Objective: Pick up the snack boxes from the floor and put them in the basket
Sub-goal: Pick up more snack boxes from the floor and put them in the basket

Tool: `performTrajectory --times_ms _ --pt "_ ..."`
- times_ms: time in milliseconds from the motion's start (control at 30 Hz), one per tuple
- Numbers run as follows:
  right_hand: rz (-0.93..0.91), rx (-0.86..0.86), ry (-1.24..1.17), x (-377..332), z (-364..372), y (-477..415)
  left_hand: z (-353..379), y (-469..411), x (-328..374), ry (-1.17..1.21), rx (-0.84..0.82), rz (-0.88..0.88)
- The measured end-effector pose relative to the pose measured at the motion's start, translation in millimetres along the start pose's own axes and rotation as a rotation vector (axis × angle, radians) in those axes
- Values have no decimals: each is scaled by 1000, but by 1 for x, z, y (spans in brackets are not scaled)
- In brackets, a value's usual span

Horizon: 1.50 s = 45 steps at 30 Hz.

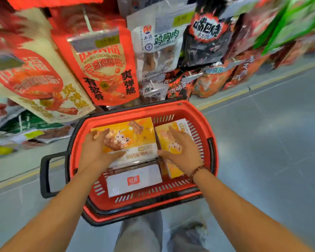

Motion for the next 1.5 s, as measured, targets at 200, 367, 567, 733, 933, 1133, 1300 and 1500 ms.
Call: performTrajectory --times_ms 200,367,567,733,933,1133,1300,1500 --pt "-195 268 -180 -58 -141 97 -101 94 127 165 280 280" --pt "-310 498 -150 -70 -258 194 -139 181 254 261 363 479" --pt "-409 717 -211 -65 -386 324 -150 282 409 448 373 722" --pt "-454 932 -211 -39 -478 410 -128 355 525 522 300 943" --pt "-420 1188 -315 15 -562 488 -90 408 646 487 166 1151" --pt "-338 1421 -384 74 -635 529 -39 440 762 480 -12 1280" --pt "-267 1517 -345 103 -713 529 -3 438 873 487 -121 1387" --pt "-161 1592 -379 144 -796 500 40 417 1000 523 -254 1411"
Point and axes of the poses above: each hand's wrist, its own y-axis away from the middle knuckle, its own z-axis out of the palm, x = y × z, the point moved 10 cm from there along -y, towards the middle knuckle, and after that the axes turned 15 degrees about -y, right-handed, at the moved point
